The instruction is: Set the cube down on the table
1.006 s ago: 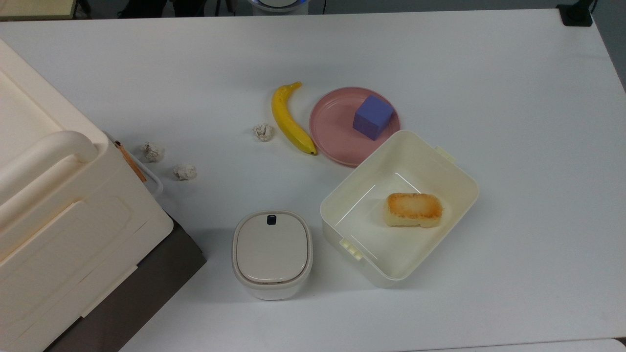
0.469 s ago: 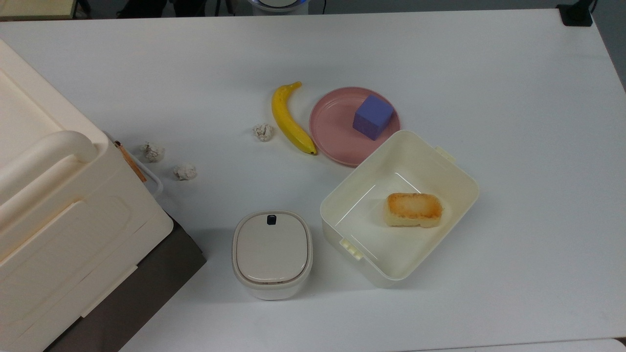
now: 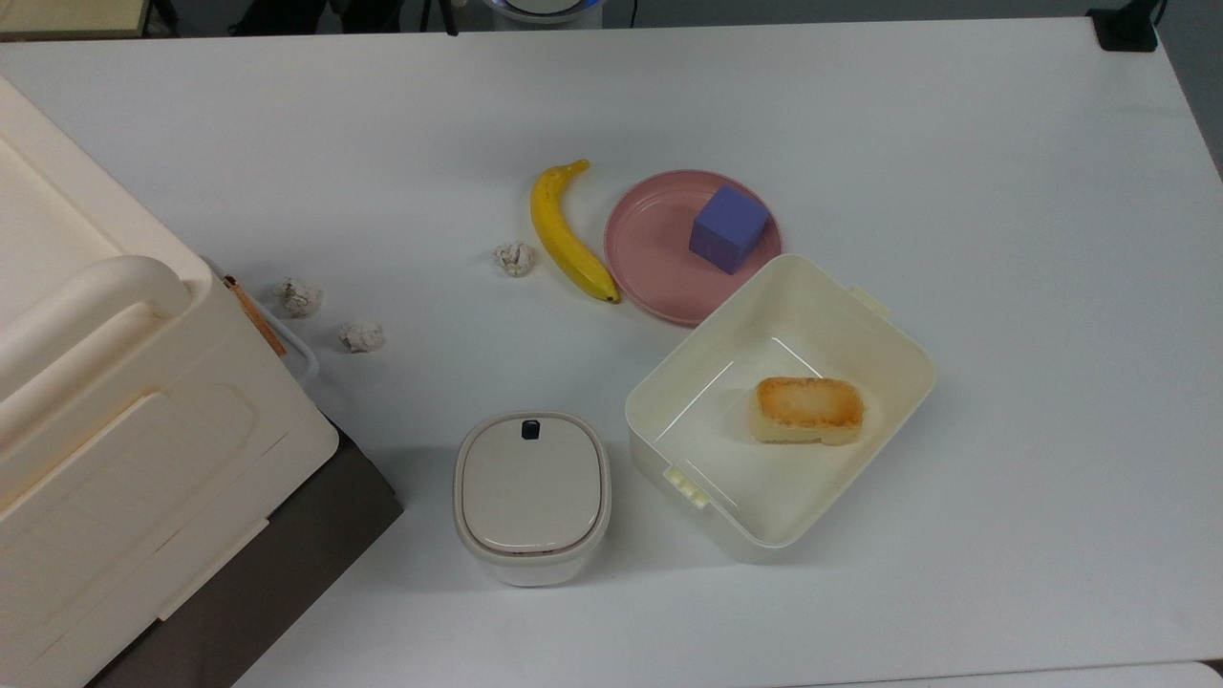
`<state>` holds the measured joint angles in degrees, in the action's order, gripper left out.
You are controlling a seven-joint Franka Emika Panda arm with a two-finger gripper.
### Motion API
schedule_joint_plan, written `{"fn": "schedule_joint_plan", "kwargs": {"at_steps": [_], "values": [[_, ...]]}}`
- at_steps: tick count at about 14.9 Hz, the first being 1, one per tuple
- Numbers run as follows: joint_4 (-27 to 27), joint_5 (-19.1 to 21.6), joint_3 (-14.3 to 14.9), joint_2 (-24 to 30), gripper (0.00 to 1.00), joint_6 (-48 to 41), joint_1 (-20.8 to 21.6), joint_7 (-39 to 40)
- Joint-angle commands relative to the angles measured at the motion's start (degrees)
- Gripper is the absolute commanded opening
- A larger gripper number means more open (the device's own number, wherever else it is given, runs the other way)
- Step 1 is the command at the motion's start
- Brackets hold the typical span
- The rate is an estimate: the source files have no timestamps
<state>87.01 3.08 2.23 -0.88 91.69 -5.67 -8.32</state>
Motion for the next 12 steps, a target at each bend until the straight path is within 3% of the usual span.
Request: {"fn": "schedule_joint_plan", "kwargs": {"at_steps": [1,10,12], "values": [[0.3,0.8,0.1,0.0,1.00,0.3,0.5,0.2],[0.4,1.2,0.1,-0.8,1.00,1.3,0.4,0.7],[1.0,1.1,-0.2,-0.8,1.00,1.2,0.6,4.0]]}}
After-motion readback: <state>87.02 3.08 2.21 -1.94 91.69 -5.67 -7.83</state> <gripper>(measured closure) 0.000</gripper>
